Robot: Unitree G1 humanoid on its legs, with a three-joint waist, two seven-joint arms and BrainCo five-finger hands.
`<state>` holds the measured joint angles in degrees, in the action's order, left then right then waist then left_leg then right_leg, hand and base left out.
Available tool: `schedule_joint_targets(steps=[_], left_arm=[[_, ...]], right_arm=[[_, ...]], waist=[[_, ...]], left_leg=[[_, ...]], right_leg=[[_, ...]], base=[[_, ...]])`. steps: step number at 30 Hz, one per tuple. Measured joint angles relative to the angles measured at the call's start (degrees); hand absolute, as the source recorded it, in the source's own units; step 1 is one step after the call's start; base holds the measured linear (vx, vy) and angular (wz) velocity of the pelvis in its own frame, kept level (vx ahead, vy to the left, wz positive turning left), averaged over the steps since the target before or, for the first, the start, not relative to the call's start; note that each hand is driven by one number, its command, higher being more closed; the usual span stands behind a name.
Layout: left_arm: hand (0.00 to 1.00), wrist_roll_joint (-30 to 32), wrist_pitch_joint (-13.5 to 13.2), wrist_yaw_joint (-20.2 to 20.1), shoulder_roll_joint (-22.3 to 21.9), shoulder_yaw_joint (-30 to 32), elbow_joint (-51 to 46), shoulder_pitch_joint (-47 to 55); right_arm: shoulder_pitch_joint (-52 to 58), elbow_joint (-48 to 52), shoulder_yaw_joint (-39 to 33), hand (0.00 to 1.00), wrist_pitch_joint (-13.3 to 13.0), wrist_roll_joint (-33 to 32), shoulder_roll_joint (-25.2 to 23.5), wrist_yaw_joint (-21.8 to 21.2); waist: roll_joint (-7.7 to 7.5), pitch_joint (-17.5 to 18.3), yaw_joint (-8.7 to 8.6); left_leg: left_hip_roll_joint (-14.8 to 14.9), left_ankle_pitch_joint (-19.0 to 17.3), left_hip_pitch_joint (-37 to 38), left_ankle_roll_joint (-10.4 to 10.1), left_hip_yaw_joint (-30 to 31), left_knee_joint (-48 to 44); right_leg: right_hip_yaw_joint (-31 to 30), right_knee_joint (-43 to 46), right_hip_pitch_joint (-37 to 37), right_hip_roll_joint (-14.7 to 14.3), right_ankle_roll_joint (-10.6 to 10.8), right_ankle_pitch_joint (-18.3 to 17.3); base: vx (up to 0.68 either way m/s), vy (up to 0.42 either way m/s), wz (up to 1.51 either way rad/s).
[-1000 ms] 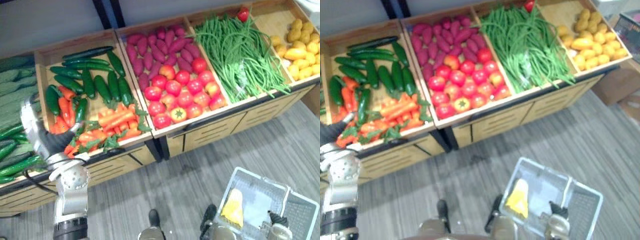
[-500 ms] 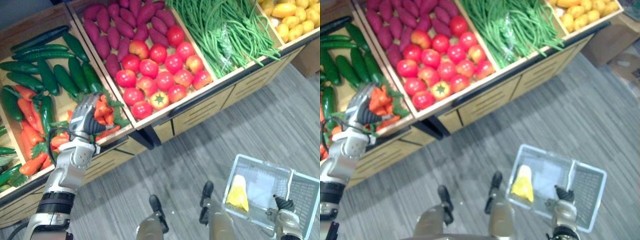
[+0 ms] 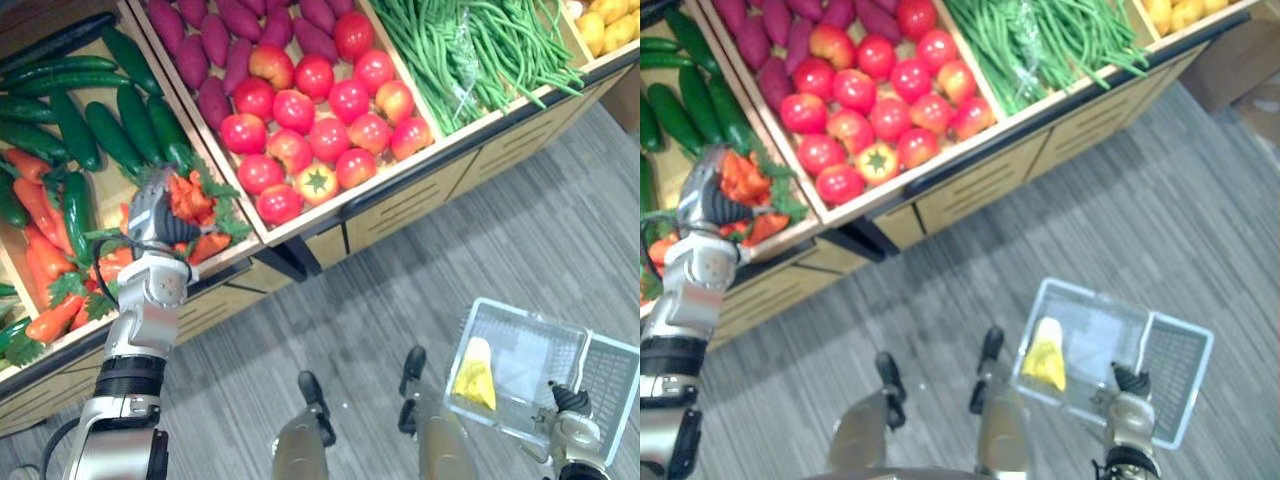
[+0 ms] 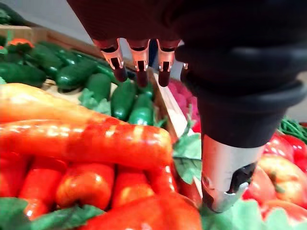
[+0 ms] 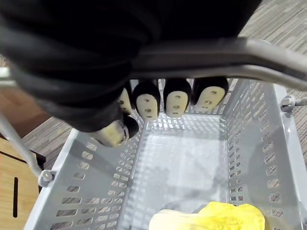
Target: Pick vegetable in the basket
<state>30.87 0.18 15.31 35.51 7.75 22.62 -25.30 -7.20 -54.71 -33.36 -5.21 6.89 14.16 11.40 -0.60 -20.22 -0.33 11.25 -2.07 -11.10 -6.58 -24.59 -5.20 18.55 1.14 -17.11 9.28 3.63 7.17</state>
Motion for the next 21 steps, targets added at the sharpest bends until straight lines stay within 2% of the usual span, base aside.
schedule_joint_targets(steps=[9, 16, 21], left_arm=[[0.0, 2.03, 2.52, 0.01, -0.13, 5.2, -3.77, 0.2], [0.0, 3.29, 2.94, -0.84, -0.59, 6.18, -4.35, 0.92], [0.0, 4.14, 2.99, -1.87, -0.6, 6.3, -5.67, 0.92]], right_arm=[[-1.11, -0.24, -0.56, 1.0, 1.08, 0.03, -0.67, -0.37], [-1.69, -0.49, -0.49, 1.0, 1.23, 0.63, -1.19, -1.05], [-2.92, -0.88, -0.49, 1.0, 1.23, 1.71, -1.2, -1.97]], waist=[[-0.11, -0.11, 0.66], [-0.47, -0.34, 1.51], [-1.51, -1.18, 1.8]], left_leg=[[-0.01, 0.01, -1.77, 0.02, 1.48, -1.0], [-0.04, 0.05, -2.25, 0.09, 1.9, -1.2], [-0.08, 0.18, -3.72, 0.24, 2.49, -1.6]], right_leg=[[0.17, 0.52, -0.71, 0.26, 0.0, -0.01], [0.23, 0.65, -0.92, 0.38, 0.03, -0.03], [0.6, 0.8, -1.94, 0.51, 0.03, -0.03]], base=[[-0.01, 0.007, 0.06], [-0.01, 0.004, 0.03], [0.0, 0.007, 0.04]])
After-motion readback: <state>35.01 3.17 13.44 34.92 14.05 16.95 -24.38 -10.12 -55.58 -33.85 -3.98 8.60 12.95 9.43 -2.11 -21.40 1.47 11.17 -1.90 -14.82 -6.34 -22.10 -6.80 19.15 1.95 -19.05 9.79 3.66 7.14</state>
